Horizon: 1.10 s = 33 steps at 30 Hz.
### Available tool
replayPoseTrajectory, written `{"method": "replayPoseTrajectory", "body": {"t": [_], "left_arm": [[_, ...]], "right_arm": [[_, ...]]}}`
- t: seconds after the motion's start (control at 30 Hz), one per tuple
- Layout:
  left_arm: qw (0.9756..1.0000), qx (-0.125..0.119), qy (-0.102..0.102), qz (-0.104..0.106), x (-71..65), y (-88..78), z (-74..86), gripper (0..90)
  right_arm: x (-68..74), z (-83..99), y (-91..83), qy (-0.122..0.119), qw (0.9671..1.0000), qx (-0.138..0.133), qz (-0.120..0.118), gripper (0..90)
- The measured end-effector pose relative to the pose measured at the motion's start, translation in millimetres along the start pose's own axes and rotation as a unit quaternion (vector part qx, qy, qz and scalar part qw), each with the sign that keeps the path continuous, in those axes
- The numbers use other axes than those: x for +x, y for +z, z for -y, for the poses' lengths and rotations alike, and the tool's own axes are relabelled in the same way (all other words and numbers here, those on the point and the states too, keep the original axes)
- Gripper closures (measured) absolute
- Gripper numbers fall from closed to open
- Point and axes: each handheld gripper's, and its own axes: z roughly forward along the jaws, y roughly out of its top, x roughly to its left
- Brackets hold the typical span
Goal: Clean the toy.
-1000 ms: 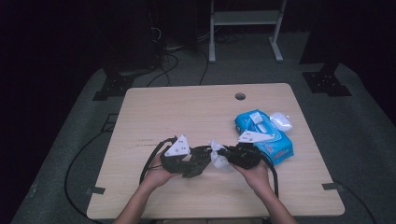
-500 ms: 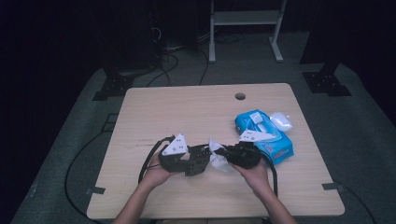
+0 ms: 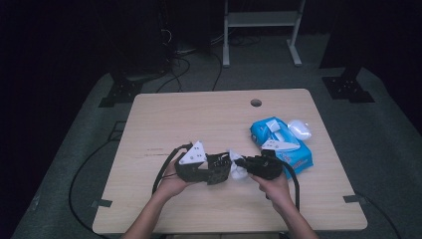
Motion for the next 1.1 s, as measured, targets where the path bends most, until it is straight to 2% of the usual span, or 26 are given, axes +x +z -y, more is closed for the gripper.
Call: {"method": "replayPoseTrajectory", "body": {"t": [0.1, 0.23, 0.37, 0.47, 0.57, 0.73, 0.8, 0.9, 0.97, 1.03, 1.1], "left_arm": [[1.0000, -0.001, -0.002, 0.003, -1.1, 1.3, 1.2, 58.0], [0.9999, -0.007, -0.013, 0.004, -0.4, -8.1, 8.8, 57.9], [0.9996, -0.011, -0.026, 0.002, -0.8, -25.8, 21.3, 57.9], [0.9996, 0.000, -0.030, 0.001, -1.7, -37.9, 30.7, 58.0], [0.9993, 0.008, -0.037, -0.001, -1.8, -48.6, 40.6, 57.9], [0.9985, 0.020, -0.052, 0.004, -1.7, -59.3, 57.3, 57.6], [0.9981, 0.034, -0.051, 0.005, -2.5, -59.3, 63.2, 57.6], [0.9962, 0.080, -0.034, 0.007, -7.6, -49.5, 72.2, 57.8], [0.9946, 0.099, -0.028, 0.016, -9.8, -41.6, 76.8, 58.3], [0.9944, 0.102, -0.025, 0.014, -10.7, -36.6, 79.0, 59.3], [0.9941, 0.104, -0.024, 0.016, -9.2, -35.9, 77.7, 59.5]], "right_arm": [[0.0, -0.9, -3.3, 0.000, 1.0000, -0.004, 0.004, 83.4], [6.4, -3.4, 1.6, -0.011, 0.9999, -0.003, -0.001, 83.4], [19.0, -6.8, 15.4, -0.024, 0.9996, 0.002, -0.017, 83.4], [30.7, -8.4, 28.3, -0.040, 0.9986, 0.011, -0.032, 83.3], [40.7, -7.7, 41.4, -0.055, 0.9976, 0.020, -0.036, 83.3], [50.7, -4.1, 60.6, -0.081, 0.9949, 0.052, -0.030, 83.3], [53.3, -2.5, 65.1, -0.090, 0.9937, 0.061, -0.028, 83.3], [59.2, 3.7, 73.4, -0.116, 0.9891, 0.088, -0.017, 83.3], [62.2, 10.7, 79.5, -0.132, 0.9858, 0.103, -0.011, 83.3], [63.5, 17.5, 83.6, -0.143, 0.9830, 0.116, -0.005, 83.0], [63.7, 20.4, 83.9, -0.141, 0.9838, 0.111, -0.001, 83.0]]}}
